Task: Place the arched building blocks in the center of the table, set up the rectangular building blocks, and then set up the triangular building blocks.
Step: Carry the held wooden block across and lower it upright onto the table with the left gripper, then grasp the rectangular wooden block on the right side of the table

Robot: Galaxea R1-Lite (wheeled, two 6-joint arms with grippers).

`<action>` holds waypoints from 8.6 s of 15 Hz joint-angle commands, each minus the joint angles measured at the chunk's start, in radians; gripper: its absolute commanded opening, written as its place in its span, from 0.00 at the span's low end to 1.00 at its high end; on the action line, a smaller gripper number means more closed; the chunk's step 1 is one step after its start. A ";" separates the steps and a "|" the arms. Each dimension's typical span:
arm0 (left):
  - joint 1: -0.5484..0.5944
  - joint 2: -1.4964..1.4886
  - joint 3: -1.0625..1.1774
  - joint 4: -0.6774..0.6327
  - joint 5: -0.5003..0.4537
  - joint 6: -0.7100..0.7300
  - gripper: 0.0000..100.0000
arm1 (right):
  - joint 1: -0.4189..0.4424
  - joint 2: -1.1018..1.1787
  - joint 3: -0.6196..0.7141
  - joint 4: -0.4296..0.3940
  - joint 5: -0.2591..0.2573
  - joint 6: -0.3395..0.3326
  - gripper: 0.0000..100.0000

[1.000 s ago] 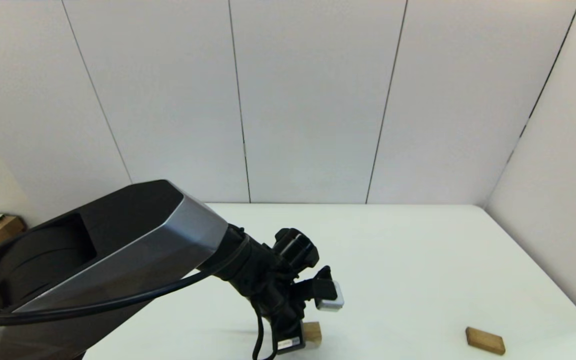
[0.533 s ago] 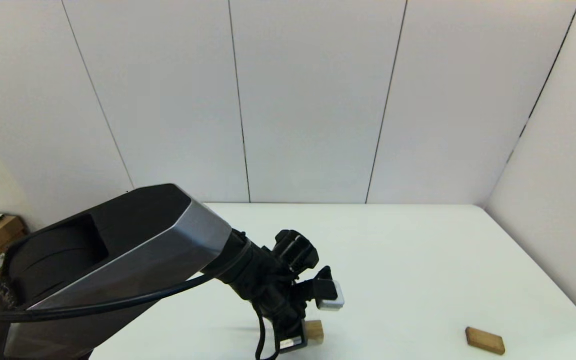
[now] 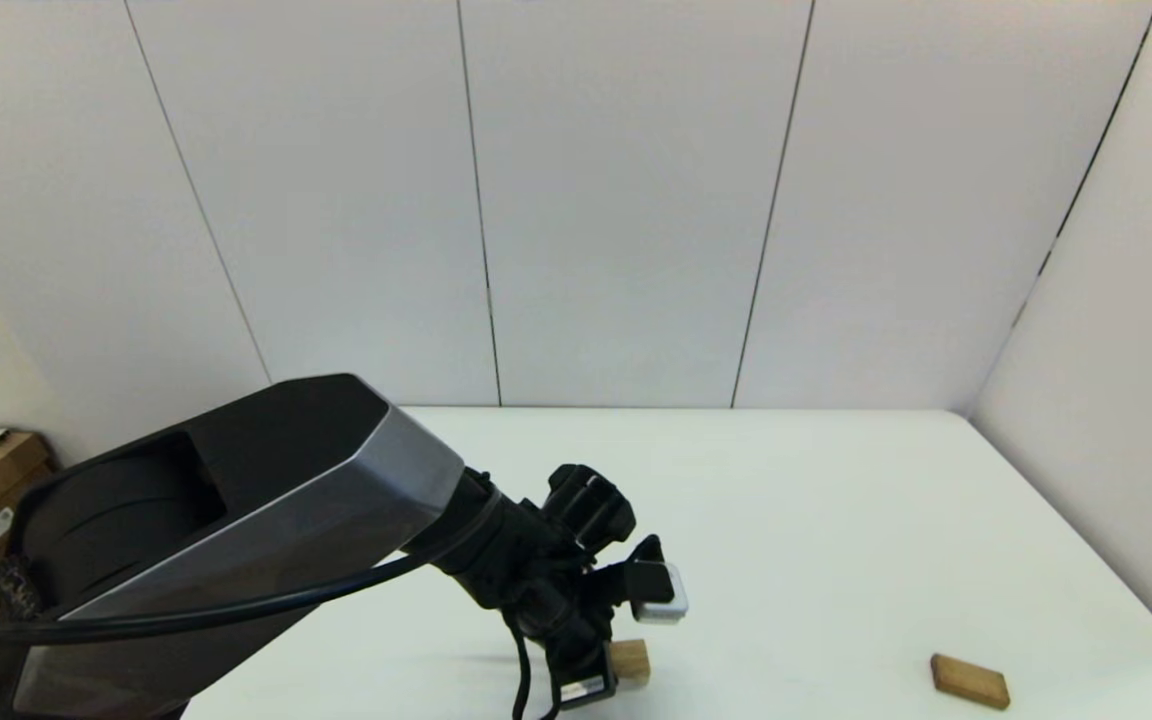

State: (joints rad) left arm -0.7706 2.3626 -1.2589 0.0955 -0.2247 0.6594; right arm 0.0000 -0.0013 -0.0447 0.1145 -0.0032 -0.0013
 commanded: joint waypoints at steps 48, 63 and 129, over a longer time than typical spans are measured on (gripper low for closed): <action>0.309 -1.671 0.438 0.039 0.640 -0.386 1.00 | 0.000 0.000 0.000 0.001 0.000 0.000 1.00; 0.781 -2.321 1.043 0.035 0.312 -0.277 1.00 | 0.000 0.000 0.000 0.001 0.000 0.000 1.00; 0.775 -2.363 1.244 -0.057 0.188 -0.555 1.00 | -0.067 2.066 -0.624 -0.088 -0.038 0.288 1.00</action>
State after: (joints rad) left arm 0.0043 -0.0013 -0.0153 0.0383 -0.0351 0.1038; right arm -0.0668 2.0681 -0.6687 0.0257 -0.0413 0.2857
